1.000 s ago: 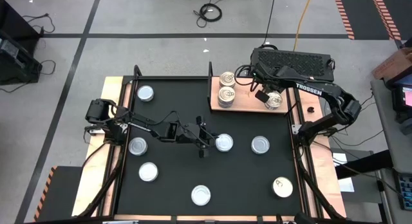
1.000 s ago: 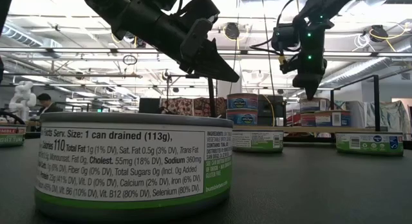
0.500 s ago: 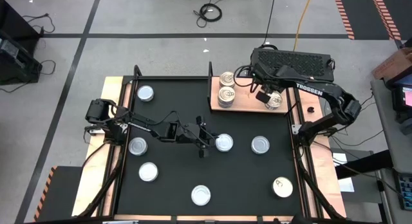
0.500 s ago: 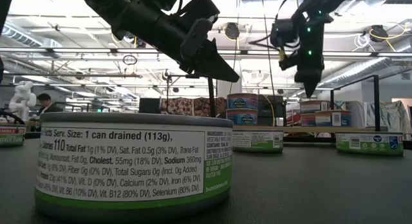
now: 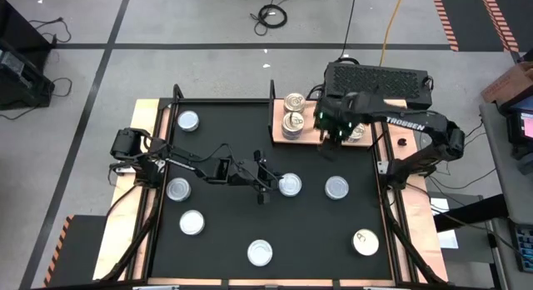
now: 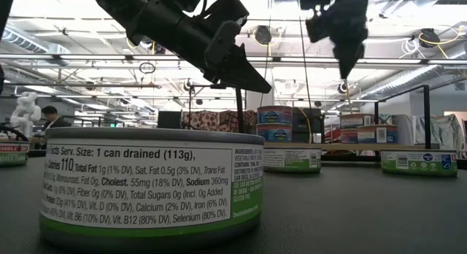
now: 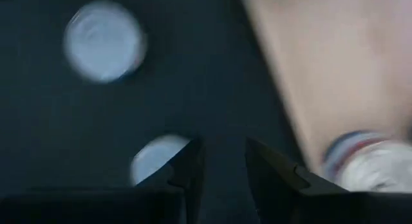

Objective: Stack canned seafood by type on shelf
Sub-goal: Stack the blue-pink tuna can on top of the bottom right blue-pink tuna cans on the shelf

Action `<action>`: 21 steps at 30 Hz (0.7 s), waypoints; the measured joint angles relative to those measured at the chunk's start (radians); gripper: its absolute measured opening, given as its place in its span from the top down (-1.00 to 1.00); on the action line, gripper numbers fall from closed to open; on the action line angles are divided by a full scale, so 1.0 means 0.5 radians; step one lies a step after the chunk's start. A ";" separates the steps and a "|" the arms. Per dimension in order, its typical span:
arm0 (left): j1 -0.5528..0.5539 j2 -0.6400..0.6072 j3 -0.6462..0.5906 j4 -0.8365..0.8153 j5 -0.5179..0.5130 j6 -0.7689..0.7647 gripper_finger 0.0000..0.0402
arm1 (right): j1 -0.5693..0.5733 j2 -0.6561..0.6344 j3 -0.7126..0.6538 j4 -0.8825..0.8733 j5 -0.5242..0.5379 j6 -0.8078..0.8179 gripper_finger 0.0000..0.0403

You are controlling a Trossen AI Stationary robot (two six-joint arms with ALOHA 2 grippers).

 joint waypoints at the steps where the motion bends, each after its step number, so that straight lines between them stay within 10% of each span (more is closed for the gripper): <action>1: 0.000 0.000 0.000 0.000 -0.001 0.000 0.79 | 0.094 0.000 0.000 -0.040 -0.005 0.064 0.48; 21: -0.033 0.001 0.000 0.430 0.402 0.031 0.79 | 2.131 0.027 -0.003 0.111 0.159 2.880 0.48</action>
